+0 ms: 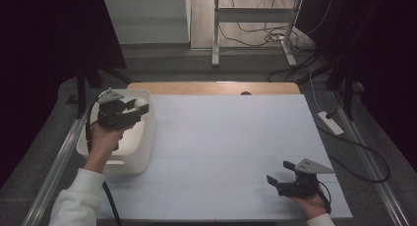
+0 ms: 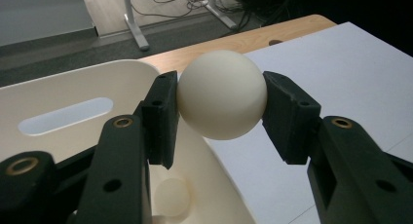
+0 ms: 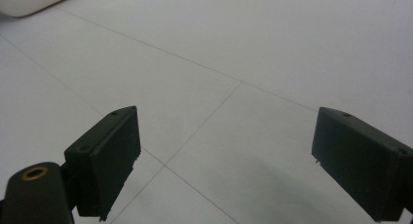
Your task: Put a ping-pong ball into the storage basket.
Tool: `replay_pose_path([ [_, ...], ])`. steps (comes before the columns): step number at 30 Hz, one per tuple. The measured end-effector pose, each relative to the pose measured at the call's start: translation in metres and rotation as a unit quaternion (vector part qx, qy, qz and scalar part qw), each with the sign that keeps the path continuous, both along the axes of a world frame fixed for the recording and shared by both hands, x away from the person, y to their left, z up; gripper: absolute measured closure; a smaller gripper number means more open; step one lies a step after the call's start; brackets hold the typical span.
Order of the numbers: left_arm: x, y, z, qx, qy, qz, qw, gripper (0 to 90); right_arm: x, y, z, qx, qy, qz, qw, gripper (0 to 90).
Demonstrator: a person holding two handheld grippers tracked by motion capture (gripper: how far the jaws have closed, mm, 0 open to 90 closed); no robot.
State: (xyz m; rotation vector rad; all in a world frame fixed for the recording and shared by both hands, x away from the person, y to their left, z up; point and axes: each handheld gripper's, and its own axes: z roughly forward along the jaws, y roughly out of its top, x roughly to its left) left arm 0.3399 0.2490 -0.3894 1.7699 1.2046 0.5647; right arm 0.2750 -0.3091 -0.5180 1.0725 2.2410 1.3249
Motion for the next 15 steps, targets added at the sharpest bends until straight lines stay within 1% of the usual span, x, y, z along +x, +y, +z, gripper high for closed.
replay_pose_path([
  [9,0.005,0.009,-0.002,0.001,0.01,0.016,0.9998,50.7,0.0,0.0,0.0,-0.001,0.001,0.0,1.0,10.5],
  [15,0.009,0.013,-0.002,0.005,0.014,0.023,0.9996,50.7,0.0,0.001,-0.001,-0.002,0.001,0.001,1.0,10.5],
])
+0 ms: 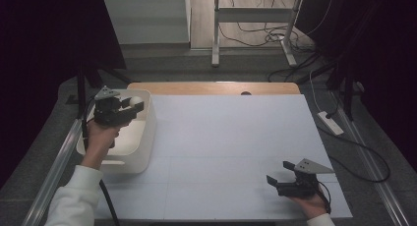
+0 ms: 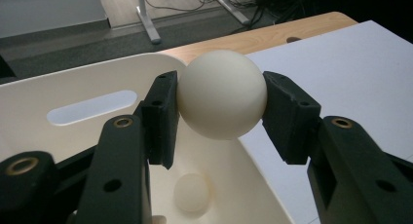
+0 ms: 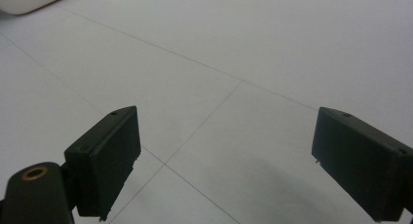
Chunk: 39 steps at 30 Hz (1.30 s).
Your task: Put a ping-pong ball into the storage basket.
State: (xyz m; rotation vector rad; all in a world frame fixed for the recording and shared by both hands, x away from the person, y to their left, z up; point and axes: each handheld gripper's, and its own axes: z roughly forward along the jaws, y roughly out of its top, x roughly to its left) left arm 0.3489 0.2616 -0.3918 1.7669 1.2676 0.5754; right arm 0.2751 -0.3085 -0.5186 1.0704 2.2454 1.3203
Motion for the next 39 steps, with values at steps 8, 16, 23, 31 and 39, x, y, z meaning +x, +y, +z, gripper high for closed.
replay_pose_path([
  [8,0.009,0.006,-0.007,0.005,0.022,0.01,0.9997,50.7,0.0,0.0,0.0,-0.002,-0.001,0.001,1.0,10.6],
  [16,0.015,0.007,-0.011,0.01,0.042,0.012,0.999,50.7,0.0,0.001,-0.001,-0.004,0.001,0.001,1.0,10.6],
  [23,0.02,0.007,-0.015,0.02,0.057,0.018,0.998,50.7,0.0,0.001,-0.001,-0.003,0.002,0.001,1.0,10.6],
  [31,0.027,0.008,-0.022,0.033,0.082,0.021,0.9959,50.6,0.0,0.0,-0.001,-0.003,0.002,0.001,1.0,10.7],
  [39,0.029,0.007,-0.025,0.039,0.091,0.018,0.9949,50.5,0.0,0.001,-0.001,-0.004,0.002,0.0,1.0,10.7],
])
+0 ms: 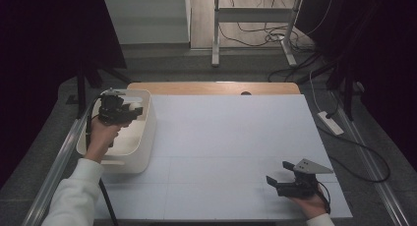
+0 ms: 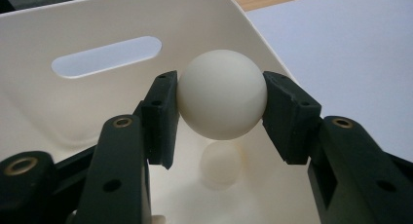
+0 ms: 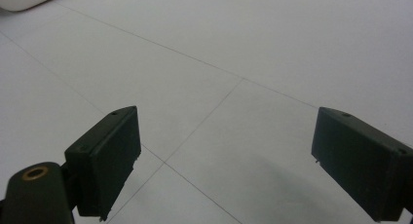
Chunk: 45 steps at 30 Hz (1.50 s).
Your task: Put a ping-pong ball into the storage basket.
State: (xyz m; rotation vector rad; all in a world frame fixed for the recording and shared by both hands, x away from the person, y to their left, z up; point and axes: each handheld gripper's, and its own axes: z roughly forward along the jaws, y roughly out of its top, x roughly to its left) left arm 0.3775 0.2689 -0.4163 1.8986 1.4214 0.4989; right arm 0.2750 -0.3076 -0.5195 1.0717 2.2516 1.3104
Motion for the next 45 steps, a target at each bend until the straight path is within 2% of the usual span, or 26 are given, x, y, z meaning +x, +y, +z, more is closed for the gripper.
replay_pose_path([
  [8,-0.001,0.001,0.001,-0.003,-0.004,0.002,1.0,49.7,0.0,0.0,0.0,-0.001,0.0,0.001,1.0,10.6],
  [10,-0.002,0.001,0.002,-0.004,-0.008,0.006,0.9999,45.4,0.0,0.0,0.0,-0.002,0.0,0.001,1.0,10.7],
  [13,-0.003,0.0,0.004,-0.01,-0.016,0.012,0.9998,30.1,0.0,0.0,-0.001,-0.002,0.0,0.001,1.0,10.7],
  [17,-0.007,-0.001,0.007,-0.015,-0.026,0.002,0.9995,22.4,0.0,0.001,-0.001,-0.003,0.0,0.001,1.0,10.7],
  [26,-0.014,-0.002,0.013,-0.034,-0.043,-0.023,0.9982,20.2,0.0,0.001,-0.001,-0.003,-0.001,0.002,1.0,10.7],
  [38,-0.026,-0.015,0.022,-0.046,-0.073,-0.061,0.9944,19.3,0.0,0.0,0.0,0.001,-0.003,0.002,1.0,10.7],
  [45,-0.032,-0.018,0.024,-0.058,-0.079,-0.068,0.9929,19.3,0.001,0.0,0.001,0.005,-0.008,0.002,1.0,10.8],
])
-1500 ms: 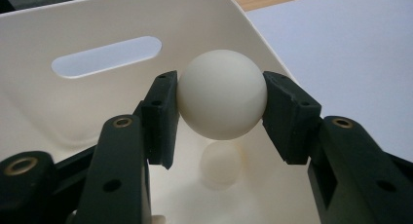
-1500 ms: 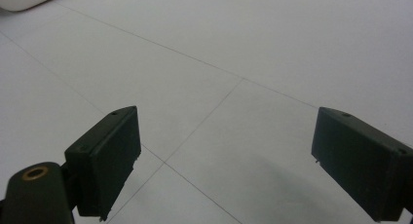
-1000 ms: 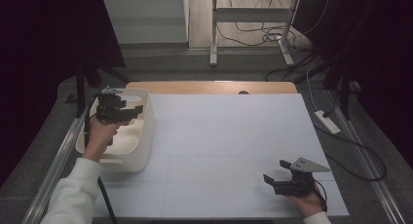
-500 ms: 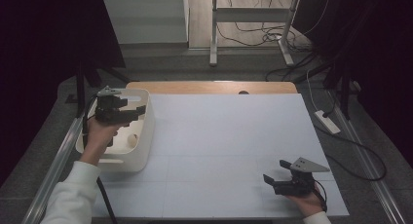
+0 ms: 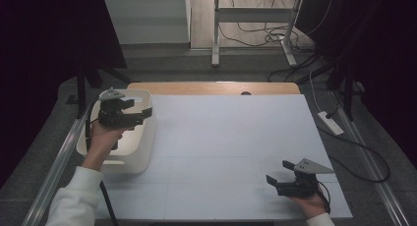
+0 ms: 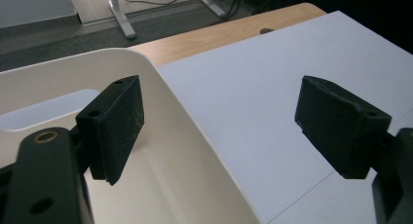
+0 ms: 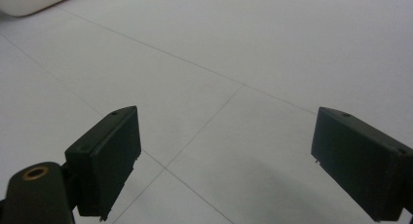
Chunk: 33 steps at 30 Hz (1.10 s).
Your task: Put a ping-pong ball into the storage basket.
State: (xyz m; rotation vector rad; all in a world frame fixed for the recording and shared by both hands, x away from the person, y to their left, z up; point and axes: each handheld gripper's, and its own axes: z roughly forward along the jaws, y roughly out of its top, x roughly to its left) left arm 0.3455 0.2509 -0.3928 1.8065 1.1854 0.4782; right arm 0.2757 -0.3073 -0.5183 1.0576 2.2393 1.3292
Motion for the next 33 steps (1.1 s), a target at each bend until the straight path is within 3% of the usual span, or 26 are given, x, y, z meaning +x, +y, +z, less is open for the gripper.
replay_pose_path([
  [11,-0.024,-0.009,0.008,-0.013,-0.025,-0.029,0.9992,19.4,0.001,0.003,0.0,-0.003,-0.003,0.002,1.0,10.8],
  [19,-0.045,-0.025,0.009,-0.018,-0.042,-0.066,0.9967,19.4,-0.001,0.003,0.0,-0.003,0.0,0.001,1.0,10.8],
  [25,-0.057,-0.034,0.007,-0.021,-0.046,-0.091,0.9946,19.4,-0.001,0.002,0.001,-0.003,0.0,0.001,1.0,10.9],
  [33,-0.067,-0.044,0.002,-0.025,-0.047,-0.103,0.9932,19.5,-0.001,0.003,0.001,-0.005,-0.001,0.004,1.0,10.9],
])
